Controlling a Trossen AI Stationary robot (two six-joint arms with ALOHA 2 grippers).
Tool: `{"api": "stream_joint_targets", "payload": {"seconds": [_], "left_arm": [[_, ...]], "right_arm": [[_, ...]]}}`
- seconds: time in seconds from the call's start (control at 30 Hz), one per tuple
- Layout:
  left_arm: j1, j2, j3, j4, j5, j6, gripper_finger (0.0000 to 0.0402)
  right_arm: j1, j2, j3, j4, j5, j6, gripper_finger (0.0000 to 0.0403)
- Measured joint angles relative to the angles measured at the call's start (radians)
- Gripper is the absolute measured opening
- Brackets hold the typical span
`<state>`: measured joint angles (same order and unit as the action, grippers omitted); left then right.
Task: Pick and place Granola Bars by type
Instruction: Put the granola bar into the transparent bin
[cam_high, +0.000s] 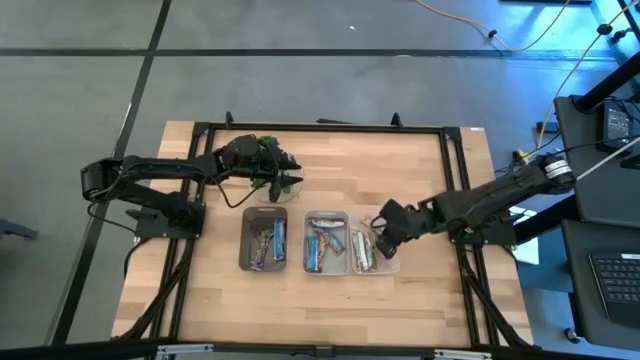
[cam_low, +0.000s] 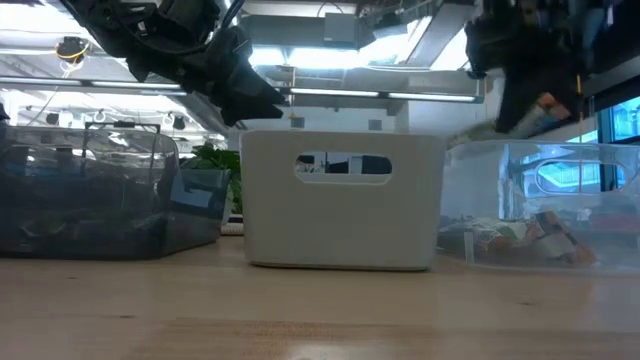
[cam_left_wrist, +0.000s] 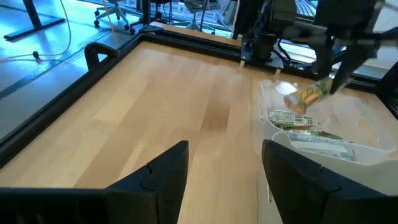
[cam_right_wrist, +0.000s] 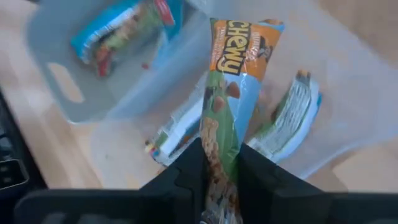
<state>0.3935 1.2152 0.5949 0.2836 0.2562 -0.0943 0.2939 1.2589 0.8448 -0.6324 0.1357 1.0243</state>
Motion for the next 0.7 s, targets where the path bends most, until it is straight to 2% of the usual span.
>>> {"api": "stream_joint_targets", "payload": {"seconds": [0.23, 0.43, 0.7], "left_arm": [[0.000, 0.000, 0.000, 0.000, 0.000, -0.026, 0.0196], [0.000, 0.000, 0.000, 0.000, 0.000, -0.026, 0.0196], [0.000, 0.000, 0.000, 0.000, 0.000, -0.030, 0.0196]], "right_arm": [[0.032, 0.127, 0.000, 0.042, 0.004, 0.069, 0.0077], [0.032, 0.223, -0.001, 0.064, -0.085, 0.026, 0.0078], [0.032, 0.212, 0.000, 0.066, -0.104, -0.012, 0.0094]]}}
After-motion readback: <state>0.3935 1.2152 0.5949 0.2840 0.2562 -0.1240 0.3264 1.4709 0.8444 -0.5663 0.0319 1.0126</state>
